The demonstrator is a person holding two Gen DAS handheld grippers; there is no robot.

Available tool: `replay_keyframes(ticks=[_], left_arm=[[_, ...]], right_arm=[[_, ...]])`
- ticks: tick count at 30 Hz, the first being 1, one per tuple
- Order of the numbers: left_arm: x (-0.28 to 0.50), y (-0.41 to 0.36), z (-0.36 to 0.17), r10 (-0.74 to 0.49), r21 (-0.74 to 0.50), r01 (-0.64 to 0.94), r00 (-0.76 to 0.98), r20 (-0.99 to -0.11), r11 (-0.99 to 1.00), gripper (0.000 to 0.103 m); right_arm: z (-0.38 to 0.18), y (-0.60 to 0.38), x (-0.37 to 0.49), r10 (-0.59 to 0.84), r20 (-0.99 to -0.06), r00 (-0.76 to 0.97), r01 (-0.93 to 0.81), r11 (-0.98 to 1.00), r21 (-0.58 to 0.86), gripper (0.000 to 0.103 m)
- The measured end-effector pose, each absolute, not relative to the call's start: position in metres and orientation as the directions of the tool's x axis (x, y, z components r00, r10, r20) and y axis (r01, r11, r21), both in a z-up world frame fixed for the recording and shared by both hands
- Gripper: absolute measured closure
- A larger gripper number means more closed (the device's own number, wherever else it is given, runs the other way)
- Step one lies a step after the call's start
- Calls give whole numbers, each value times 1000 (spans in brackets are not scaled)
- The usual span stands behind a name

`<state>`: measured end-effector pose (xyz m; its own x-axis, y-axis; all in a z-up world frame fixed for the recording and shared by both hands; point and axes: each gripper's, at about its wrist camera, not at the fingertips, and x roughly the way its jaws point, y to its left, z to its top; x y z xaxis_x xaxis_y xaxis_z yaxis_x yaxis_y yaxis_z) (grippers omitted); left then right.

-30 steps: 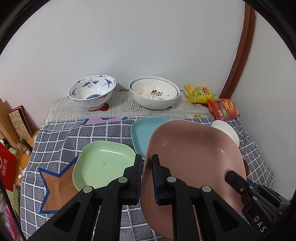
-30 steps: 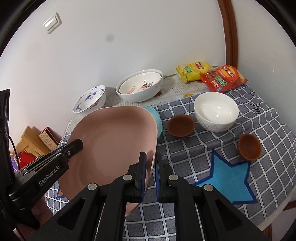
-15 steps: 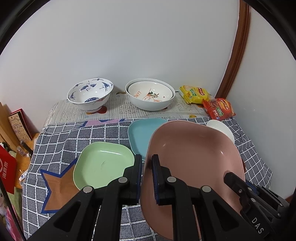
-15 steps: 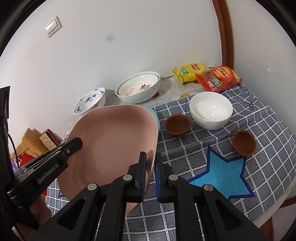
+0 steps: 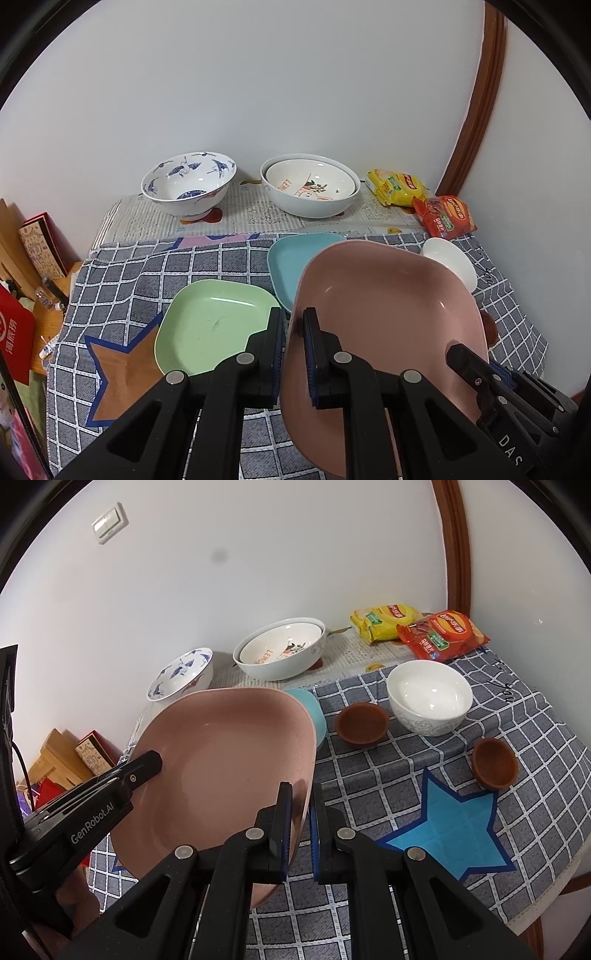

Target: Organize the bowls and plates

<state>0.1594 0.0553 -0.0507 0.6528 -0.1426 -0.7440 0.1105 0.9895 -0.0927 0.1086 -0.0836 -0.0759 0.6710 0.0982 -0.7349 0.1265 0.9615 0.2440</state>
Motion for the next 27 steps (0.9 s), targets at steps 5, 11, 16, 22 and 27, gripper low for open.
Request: replay_keyframes(ticks=[5, 11, 16, 22, 27], left_arm=[[165, 63, -54, -149, -111, 100, 647, -747, 989, 92], [169, 72, -60, -138, -109, 84, 643, -753, 990, 92], [175, 85, -68, -119, -108, 56, 633, -765, 993, 92], [182, 101, -82, -103, -111, 26, 616, -781, 994, 92], [188, 117, -92, -83, -107, -4, 601, -795, 994, 92]], right_arm=[[-78, -77, 112, 93, -738, 669, 122, 965, 233, 94], [-82, -70, 120, 98, -742, 663, 109, 968, 224, 94], [-89, -58, 130, 112, -753, 649, 85, 972, 218, 94], [-100, -40, 144, 122, -769, 627, 62, 977, 205, 94], [-110, -26, 154, 135, -782, 609, 39, 979, 199, 94]])
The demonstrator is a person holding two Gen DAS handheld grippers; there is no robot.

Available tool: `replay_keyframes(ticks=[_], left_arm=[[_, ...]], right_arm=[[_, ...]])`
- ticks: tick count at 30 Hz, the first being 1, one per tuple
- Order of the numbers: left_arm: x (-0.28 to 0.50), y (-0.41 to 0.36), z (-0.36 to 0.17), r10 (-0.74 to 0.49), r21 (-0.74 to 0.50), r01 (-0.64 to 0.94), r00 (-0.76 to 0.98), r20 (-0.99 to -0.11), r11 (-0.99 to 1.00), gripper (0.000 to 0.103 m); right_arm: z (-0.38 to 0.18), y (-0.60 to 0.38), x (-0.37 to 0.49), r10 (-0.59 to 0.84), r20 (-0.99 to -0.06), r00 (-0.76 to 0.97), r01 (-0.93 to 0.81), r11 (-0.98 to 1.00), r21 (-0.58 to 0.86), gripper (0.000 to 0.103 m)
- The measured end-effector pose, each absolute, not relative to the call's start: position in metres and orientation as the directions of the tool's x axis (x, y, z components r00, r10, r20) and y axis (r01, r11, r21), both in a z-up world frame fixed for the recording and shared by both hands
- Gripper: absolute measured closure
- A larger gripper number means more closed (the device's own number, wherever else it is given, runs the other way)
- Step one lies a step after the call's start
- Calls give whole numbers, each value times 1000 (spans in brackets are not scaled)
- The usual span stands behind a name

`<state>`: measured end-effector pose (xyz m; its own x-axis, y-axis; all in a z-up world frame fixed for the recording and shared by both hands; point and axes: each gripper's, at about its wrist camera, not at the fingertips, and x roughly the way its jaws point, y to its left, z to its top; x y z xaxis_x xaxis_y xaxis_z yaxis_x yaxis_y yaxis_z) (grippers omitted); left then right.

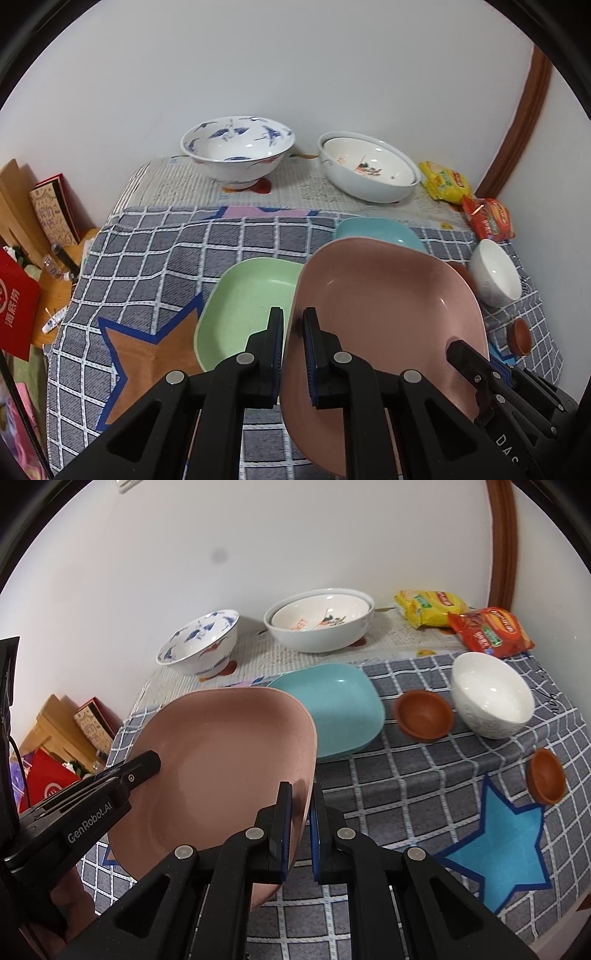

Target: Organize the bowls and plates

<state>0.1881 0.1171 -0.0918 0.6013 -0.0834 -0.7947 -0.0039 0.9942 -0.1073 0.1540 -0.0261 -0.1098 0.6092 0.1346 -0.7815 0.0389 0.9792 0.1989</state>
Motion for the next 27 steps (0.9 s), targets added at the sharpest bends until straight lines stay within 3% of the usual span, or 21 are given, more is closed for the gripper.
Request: replay_keyframes(ticks=[27], left_arm=[[219, 185, -137, -24, -113, -123, 562, -826, 986, 92]], right_arm=[[-155, 43, 202, 177, -790, 588, -117, 984, 134, 94]])
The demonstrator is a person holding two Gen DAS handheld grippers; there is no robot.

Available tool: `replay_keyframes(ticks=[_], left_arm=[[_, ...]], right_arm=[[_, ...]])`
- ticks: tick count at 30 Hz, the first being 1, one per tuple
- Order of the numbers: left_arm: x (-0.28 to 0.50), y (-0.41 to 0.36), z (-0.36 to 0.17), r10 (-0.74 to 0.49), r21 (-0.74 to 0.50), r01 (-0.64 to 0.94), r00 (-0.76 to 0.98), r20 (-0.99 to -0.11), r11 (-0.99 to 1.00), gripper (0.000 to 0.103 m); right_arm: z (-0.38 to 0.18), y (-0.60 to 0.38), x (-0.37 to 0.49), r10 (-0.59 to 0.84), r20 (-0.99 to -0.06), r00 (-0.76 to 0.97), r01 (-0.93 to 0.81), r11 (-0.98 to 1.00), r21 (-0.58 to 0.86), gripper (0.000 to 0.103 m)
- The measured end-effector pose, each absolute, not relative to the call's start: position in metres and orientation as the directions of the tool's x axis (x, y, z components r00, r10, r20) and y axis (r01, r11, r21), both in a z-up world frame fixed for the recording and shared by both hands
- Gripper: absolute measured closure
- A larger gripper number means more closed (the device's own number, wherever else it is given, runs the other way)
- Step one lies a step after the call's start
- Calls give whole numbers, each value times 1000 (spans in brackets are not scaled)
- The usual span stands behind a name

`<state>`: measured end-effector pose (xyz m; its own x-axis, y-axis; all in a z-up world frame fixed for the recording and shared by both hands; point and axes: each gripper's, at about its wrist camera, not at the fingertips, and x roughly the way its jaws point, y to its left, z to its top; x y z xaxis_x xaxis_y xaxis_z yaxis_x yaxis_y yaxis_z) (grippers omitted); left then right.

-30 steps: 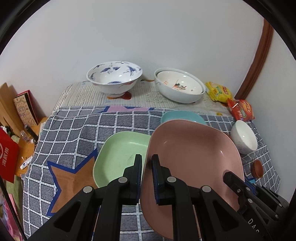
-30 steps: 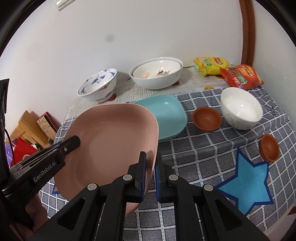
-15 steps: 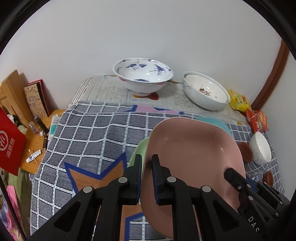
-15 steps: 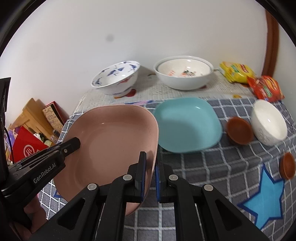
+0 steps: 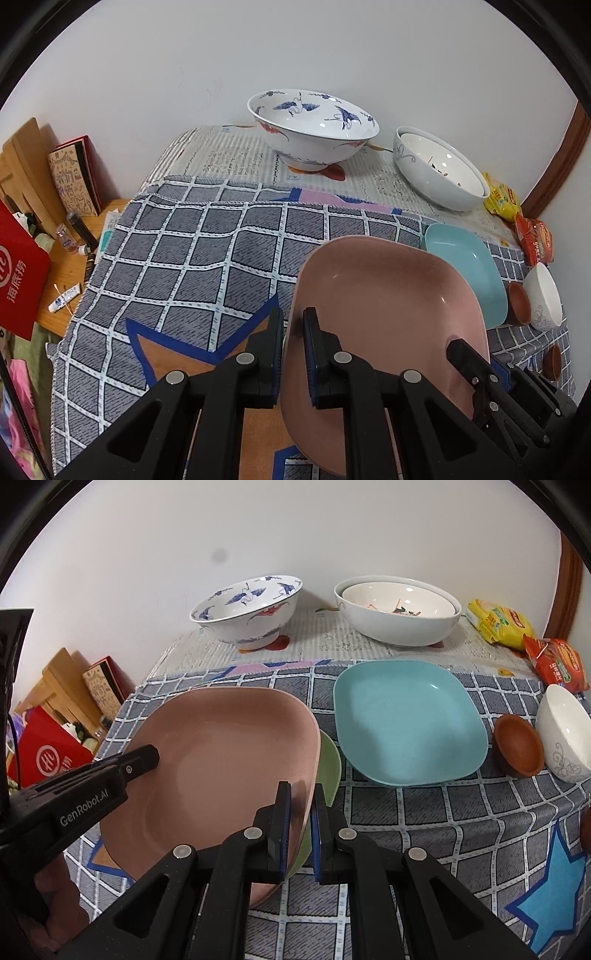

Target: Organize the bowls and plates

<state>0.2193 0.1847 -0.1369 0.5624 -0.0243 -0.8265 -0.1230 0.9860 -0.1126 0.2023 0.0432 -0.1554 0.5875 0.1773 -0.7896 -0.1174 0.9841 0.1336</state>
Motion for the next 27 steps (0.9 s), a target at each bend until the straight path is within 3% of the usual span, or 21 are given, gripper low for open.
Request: replay_keyframes(ticks=[14, 24, 27], left_arm=[[234, 182, -151, -44, -121, -105, 550, -834, 987, 90], [227, 181, -146, -26, -90, -94, 537, -843, 991, 90], [221, 180, -140, -9, -76, -102, 541, -841, 992, 81]], right_arm=[[-172, 43, 204, 151, -794, 588, -144, 986, 81, 89], [-169, 41, 195, 209, -791, 575, -190, 975, 119, 70], [-166, 36, 192, 224, -787, 574, -181, 973, 145, 70]])
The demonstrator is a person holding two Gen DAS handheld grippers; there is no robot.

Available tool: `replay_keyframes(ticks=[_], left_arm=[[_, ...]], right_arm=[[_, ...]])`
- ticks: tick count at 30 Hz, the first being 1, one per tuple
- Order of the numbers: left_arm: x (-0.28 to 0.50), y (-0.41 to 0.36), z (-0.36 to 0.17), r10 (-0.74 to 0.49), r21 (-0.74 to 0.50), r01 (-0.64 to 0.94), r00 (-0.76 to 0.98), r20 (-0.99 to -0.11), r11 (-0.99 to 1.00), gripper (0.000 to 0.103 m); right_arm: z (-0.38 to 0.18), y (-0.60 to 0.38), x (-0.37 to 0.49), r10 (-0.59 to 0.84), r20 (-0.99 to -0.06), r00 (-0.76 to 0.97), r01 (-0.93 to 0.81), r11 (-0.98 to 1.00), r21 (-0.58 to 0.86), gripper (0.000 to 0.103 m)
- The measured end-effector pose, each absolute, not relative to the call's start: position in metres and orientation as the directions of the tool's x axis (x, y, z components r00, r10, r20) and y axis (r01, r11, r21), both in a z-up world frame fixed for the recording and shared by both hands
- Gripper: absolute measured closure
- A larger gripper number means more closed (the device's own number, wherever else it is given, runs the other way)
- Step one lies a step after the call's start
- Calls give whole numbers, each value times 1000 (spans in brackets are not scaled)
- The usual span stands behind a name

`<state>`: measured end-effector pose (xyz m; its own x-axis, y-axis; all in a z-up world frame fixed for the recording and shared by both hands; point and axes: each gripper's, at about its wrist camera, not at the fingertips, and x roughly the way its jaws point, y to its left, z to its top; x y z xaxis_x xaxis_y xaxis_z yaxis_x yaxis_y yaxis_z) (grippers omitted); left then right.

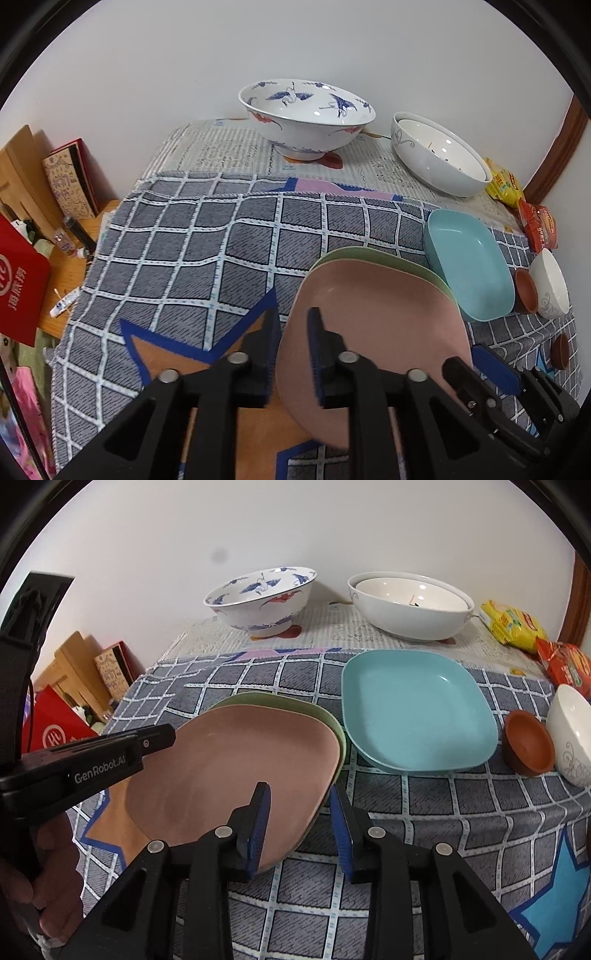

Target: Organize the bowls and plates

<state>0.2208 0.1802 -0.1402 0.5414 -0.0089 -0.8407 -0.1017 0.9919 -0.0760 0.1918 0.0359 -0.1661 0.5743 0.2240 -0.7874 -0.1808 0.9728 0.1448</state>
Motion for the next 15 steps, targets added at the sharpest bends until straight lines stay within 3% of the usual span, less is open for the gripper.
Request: replay_keyframes(ticks=[5, 15], left_arm=[[210, 176, -123, 10, -63, -110, 562, -827, 992, 79], [194, 138, -94, 13, -45, -84, 591, -807, 995, 76]], right_arm=[[-154, 21, 184, 242, -778, 580, -174, 970, 172, 66], [-118, -23, 159, 133, -754, 643, -120, 990, 73, 37]])
